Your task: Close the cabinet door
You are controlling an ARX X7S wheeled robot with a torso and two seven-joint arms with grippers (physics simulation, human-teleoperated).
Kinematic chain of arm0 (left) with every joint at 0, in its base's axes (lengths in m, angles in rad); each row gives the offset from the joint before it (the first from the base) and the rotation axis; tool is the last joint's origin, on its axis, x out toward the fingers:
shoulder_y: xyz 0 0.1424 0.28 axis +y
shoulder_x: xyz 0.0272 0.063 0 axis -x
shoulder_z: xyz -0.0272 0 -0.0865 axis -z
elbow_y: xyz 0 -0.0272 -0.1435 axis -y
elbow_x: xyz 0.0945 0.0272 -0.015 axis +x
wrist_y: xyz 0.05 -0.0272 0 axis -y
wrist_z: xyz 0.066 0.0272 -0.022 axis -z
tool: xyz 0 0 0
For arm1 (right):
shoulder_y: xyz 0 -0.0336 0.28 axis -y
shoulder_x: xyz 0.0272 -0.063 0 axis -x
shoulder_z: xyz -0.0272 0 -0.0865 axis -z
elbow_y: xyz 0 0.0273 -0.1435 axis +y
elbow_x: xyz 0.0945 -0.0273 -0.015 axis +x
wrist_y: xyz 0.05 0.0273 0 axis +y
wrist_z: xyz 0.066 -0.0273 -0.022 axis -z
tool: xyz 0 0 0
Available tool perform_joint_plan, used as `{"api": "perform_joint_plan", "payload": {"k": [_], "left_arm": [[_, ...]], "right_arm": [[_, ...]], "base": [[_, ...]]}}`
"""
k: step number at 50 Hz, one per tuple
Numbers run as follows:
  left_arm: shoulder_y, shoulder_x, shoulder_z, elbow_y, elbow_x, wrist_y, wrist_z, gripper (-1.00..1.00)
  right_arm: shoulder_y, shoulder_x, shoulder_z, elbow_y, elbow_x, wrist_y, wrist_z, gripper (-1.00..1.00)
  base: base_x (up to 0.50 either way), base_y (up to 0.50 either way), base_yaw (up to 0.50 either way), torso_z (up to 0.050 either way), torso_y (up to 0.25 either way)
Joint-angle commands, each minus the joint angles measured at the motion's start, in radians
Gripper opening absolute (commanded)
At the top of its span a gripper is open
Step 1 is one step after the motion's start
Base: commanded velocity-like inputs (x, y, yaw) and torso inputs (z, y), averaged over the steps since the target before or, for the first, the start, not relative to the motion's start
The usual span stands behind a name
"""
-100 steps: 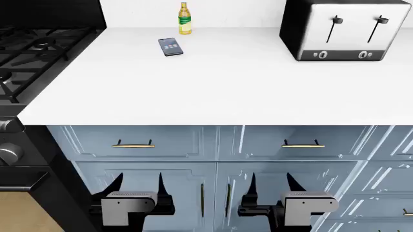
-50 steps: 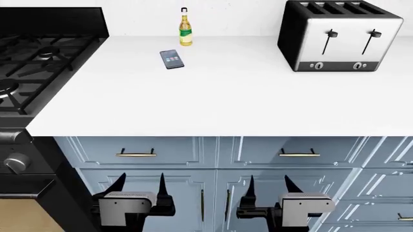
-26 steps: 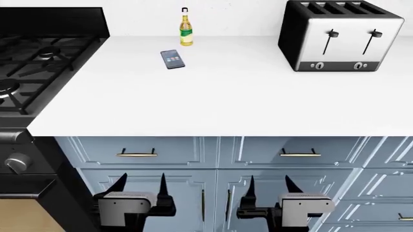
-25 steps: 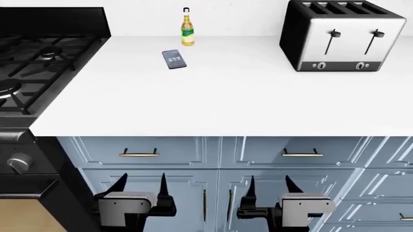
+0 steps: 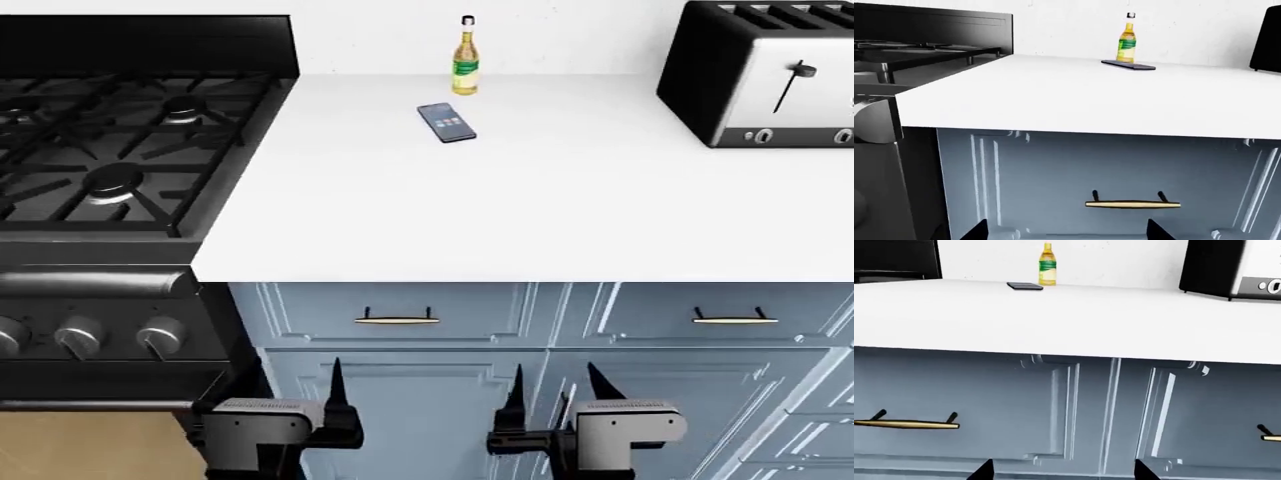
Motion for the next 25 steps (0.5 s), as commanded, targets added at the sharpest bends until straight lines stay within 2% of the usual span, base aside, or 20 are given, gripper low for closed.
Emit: {"api": "perform_joint_plan", "payload": {"k": [1, 6, 10, 16, 19, 25], "left_arm": [[-0.001, -0.009, 0.006, 0.010, -0.008, 0.001, -0.012, 1.00], [0.002, -0.024, -0.008, 0.090, -0.023, -0.020, -0.030, 1.00], [-0.011, -0.053, -0.035, 0.220, -0.050, -0.086, -0.053, 1.00], [-0.088, -0.121, -0.108, 0.489, -0.098, -0.290, -0.138, 1.00], [-0.146, -0.165, -0.149, 0.627, -0.146, -0.422, -0.175, 1.00], [-0.245, -0.217, -0.201, 0.804, -0.214, -0.588, -0.229, 1.00]], "right_arm": [[0.002, 0.006, 0.001, -0.003, 0.023, 0.004, 0.009, 1.00], [-0.005, 0.017, 0.004, -0.058, 0.026, 0.027, 0.021, 1.00], [-0.009, 0.044, 0.027, -0.192, 0.028, 0.116, 0.051, 1.00], [0.035, 0.098, 0.078, -0.503, -0.005, 0.391, 0.126, 1.00], [0.086, 0.119, 0.112, -0.658, -0.011, 0.549, 0.158, 1.00], [0.224, 0.150, 0.154, -0.886, -0.008, 0.825, 0.182, 1.00]], "base": [[0.00, 0.00, 0.00, 0.000, 0.000], [0.00, 0.00, 0.00, 0.000, 0.000], [0.00, 0.00, 0.00, 0.000, 0.000], [0.00, 0.00, 0.00, 0.000, 0.000], [0.00, 0.00, 0.00, 0.000, 0.000], [0.00, 0.00, 0.00, 0.000, 0.000]]}}
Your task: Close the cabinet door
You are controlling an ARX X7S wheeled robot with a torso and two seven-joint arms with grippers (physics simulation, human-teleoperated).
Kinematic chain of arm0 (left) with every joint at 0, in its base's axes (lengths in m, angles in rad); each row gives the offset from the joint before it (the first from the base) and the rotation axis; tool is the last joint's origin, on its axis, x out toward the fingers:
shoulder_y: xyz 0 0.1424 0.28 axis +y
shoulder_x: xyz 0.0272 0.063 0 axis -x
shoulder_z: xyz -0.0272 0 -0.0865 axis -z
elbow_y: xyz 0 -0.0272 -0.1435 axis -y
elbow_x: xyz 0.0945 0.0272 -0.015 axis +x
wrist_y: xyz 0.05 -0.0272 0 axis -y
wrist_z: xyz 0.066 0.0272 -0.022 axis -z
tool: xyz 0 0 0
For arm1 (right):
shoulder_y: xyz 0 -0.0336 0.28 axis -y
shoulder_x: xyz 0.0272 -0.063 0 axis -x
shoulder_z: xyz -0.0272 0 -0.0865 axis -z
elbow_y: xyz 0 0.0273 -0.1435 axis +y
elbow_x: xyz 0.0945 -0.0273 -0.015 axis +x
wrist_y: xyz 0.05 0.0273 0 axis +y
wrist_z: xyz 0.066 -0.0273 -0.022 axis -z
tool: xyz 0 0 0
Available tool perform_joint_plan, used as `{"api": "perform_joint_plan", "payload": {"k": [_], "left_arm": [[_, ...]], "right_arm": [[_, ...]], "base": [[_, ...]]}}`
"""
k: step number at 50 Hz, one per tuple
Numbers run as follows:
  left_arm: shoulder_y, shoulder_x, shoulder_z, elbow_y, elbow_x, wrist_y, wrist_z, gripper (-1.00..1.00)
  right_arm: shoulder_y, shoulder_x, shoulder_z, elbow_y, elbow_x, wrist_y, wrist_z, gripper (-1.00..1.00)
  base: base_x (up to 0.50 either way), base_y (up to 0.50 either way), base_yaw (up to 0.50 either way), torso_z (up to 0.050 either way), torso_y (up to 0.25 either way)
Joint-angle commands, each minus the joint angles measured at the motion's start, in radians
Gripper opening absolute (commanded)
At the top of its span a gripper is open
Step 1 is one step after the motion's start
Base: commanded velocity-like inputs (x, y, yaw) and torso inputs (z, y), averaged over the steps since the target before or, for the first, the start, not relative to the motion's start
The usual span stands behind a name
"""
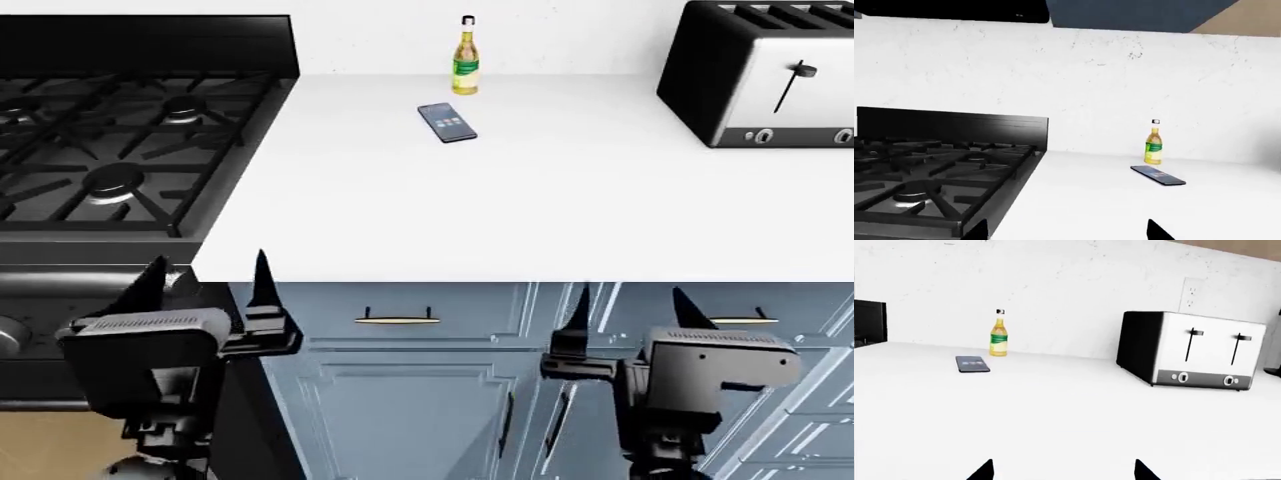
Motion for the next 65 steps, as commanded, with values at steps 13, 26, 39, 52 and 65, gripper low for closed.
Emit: {"api": "perform_joint_plan", "payload": {"k": [13, 26, 39, 52, 65], "left_arm": [[-0.379, -0.171, -0.207, 0.499, -0.290, -0.552, -0.191, 1.00], [-0.840, -0.271, -0.281, 0.553, -0.613, -0.858, -0.343, 1.00], [-1.081, -0.321, -0.248, 0.506, -0.748, -0.976, -0.435, 1.00], [-1.199, -0.340, -0.226, 0.479, -0.818, -1.025, -0.483, 1.00], [-1.195, -0.357, -0.232, 0.483, -0.838, -1.006, -0.501, 1.00]], "right_arm": [[0.442, 0.382, 0.076, -0.578, 0.494, 0.627, 0.400, 1.00], [0.987, 0.636, 0.051, -0.546, 1.140, 0.737, 0.803, 1.00], [1.222, 0.664, 0.035, -0.496, 1.299, 0.802, 0.880, 1.00], [1.292, 0.676, 0.025, -0.480, 1.357, 0.813, 0.912, 1.00], [1.311, 0.686, 0.020, -0.476, 1.394, 0.810, 0.937, 1.00]], "base": [[0.00, 0.00, 0.00, 0.000, 0.000], [0.00, 0.00, 0.00, 0.000, 0.000], [0.00, 0.00, 0.00, 0.000, 0.000], [0.00, 0.00, 0.00, 0.000, 0.000], [0.00, 0.00, 0.00, 0.000, 0.000]]}}
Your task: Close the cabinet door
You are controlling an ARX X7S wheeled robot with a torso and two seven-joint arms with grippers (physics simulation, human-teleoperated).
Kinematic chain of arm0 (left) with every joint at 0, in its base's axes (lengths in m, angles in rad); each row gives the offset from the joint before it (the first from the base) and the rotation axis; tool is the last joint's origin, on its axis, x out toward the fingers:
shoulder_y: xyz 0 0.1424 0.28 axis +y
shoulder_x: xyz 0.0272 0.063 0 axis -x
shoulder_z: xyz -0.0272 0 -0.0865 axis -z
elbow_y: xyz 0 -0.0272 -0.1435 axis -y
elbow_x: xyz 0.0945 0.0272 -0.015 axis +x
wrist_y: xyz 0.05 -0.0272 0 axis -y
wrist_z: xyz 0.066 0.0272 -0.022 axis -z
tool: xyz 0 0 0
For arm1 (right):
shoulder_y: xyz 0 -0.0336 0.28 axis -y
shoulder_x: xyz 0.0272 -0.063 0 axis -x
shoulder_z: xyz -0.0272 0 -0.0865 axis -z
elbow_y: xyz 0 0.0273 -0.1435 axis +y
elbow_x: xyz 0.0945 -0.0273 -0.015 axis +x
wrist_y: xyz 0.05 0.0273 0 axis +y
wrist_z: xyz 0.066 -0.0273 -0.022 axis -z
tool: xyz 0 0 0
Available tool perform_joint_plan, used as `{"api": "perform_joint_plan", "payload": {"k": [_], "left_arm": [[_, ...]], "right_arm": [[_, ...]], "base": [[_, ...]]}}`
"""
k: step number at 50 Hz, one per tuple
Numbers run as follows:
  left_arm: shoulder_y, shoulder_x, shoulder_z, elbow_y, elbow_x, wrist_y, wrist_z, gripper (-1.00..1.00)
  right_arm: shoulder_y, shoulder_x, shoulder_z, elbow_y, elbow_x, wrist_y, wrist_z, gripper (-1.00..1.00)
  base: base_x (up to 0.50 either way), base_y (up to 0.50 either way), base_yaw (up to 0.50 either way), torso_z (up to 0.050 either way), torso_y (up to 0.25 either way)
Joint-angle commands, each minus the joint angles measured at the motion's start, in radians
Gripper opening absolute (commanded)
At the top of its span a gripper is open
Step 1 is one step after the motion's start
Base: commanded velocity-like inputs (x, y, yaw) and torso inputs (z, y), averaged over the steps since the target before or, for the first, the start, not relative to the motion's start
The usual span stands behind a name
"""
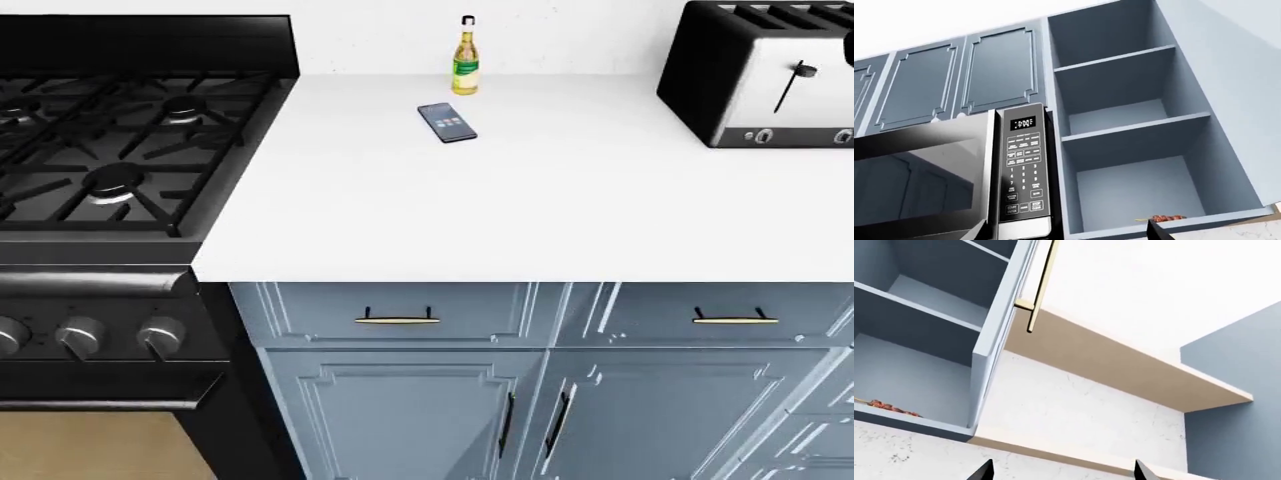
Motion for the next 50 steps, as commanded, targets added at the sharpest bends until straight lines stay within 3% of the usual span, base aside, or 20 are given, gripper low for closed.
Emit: {"api": "perform_joint_plan", "payload": {"k": [1, 14, 50], "left_arm": [[-0.025, -0.017, -0.004, -0.002, -0.035, -0.003, -0.024, 1.00], [-0.014, -0.029, 0.004, -0.003, -0.039, 0.020, -0.029, 1.00], [0.000, -0.061, 0.027, -0.012, -0.040, 0.072, -0.041, 1.00]], "right_arm": [[0.039, 0.012, -0.008, 0.005, 0.049, 0.005, 0.030, 1.00], [0.044, 0.017, -0.006, 0.000, 0.064, -0.009, 0.028, 1.00], [0.020, 0.022, -0.009, -0.017, 0.028, -0.037, 0.008, 1.00]], "base": [[0.00, 0.00, 0.00, 0.000, 0.000], [0.05, 0.00, 0.00, 0.000, 0.000], [0.49, 0.00, 0.00, 0.000, 0.000]]}}
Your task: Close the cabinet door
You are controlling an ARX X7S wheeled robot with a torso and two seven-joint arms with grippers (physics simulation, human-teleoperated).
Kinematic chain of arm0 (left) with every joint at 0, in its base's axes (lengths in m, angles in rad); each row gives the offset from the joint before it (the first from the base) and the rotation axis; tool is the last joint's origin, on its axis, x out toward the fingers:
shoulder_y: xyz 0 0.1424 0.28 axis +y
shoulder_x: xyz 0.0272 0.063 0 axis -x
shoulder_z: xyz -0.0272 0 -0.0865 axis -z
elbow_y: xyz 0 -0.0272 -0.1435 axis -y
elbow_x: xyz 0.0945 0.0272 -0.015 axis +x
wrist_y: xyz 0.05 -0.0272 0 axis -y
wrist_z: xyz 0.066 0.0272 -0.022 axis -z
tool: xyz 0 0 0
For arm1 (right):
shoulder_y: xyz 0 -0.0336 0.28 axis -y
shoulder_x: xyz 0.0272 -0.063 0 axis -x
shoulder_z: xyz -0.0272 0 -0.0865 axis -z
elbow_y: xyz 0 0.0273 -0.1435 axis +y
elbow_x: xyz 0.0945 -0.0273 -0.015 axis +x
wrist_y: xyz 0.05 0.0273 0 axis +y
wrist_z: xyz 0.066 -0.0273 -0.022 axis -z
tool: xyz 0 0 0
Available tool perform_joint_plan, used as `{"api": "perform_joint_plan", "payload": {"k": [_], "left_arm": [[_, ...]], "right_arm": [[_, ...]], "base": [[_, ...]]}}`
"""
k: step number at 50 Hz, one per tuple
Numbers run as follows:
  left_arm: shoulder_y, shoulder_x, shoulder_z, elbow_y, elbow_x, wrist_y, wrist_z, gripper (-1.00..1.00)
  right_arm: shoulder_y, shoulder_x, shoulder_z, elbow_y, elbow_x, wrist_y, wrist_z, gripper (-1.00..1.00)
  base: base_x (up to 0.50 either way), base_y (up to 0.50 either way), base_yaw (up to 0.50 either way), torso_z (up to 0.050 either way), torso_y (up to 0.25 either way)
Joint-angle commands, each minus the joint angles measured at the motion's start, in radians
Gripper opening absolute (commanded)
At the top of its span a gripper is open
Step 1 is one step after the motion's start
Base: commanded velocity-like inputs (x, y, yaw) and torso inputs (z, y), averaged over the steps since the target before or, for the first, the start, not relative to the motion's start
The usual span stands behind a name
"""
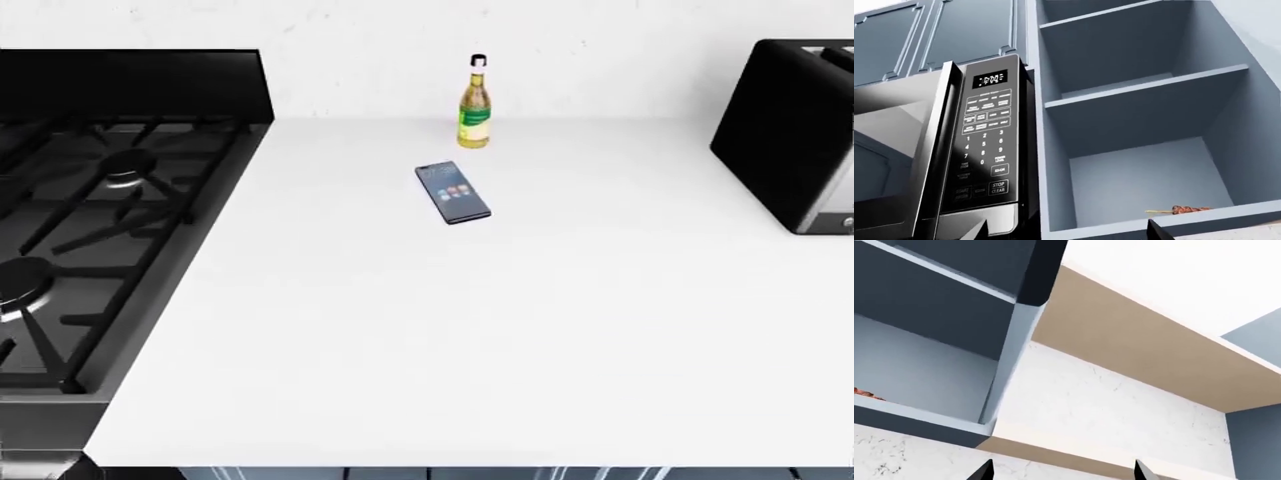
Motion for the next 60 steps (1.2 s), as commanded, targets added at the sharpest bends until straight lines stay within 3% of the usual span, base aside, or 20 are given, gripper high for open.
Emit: {"api": "perform_joint_plan", "payload": {"k": [1, 11, 18, 24, 31, 35, 42, 45, 60], "left_arm": [[0.004, -0.010, 0.007, -0.002, -0.003, 0.014, -0.006, 1.00], [0.007, -0.018, 0.011, -0.003, -0.008, 0.023, -0.013, 1.00], [-0.002, -0.026, 0.008, -0.005, -0.028, 0.021, -0.026, 1.00], [-0.006, -0.032, 0.006, -0.005, -0.035, 0.027, -0.032, 1.00], [-0.031, -0.041, -0.002, -0.009, -0.068, 0.022, -0.053, 1.00], [-0.041, -0.042, 0.003, -0.012, -0.077, 0.020, -0.061, 1.00], [-0.055, -0.047, 0.010, -0.017, -0.087, 0.019, -0.070, 1.00], [-0.045, -0.050, 0.009, -0.016, -0.079, 0.025, -0.066, 1.00], [-0.024, -0.057, 0.012, -0.013, -0.073, 0.041, -0.071, 1.00]], "right_arm": [[-0.012, 0.003, 0.000, -0.004, -0.011, -0.010, -0.007, 1.00], [-0.025, 0.013, 0.012, 0.006, -0.003, -0.023, 0.010, 1.00], [0.128, 0.001, -0.146, 0.108, 0.133, 0.114, 0.251, 1.00], [0.224, 0.021, -0.191, 0.108, 0.158, 0.136, 0.357, 1.00], [0.301, 0.057, -0.157, 0.054, 0.080, 0.154, 0.247, 1.00], [0.260, 0.086, -0.086, 0.088, 0.075, 0.090, 0.198, 1.00], [0.223, 0.109, -0.067, 0.061, -0.105, 0.039, -0.043, 1.00], [0.265, 0.094, -0.121, 0.131, -0.257, 0.007, -0.179, 1.00], [0.327, 0.071, -0.206, 0.229, -0.404, -0.027, -0.294, 1.00]], "base": [[0.50, 0.00, 0.00, 0.000, 0.000], [0.19, 0.00, 0.00, 0.000, 0.001], [0.00, 0.00, 0.00, 0.000, 0.000], [0.00, 0.00, 0.00, 0.000, 0.000], [0.00, 0.00, 0.00, 0.000, 0.000], [0.00, 0.00, 0.00, 0.000, 0.000], [0.00, 0.00, 0.00, 0.000, 0.000], [0.00, 0.00, 0.00, 0.000, 0.000], [0.00, 0.00, 0.00, 0.000, 0.000]]}}
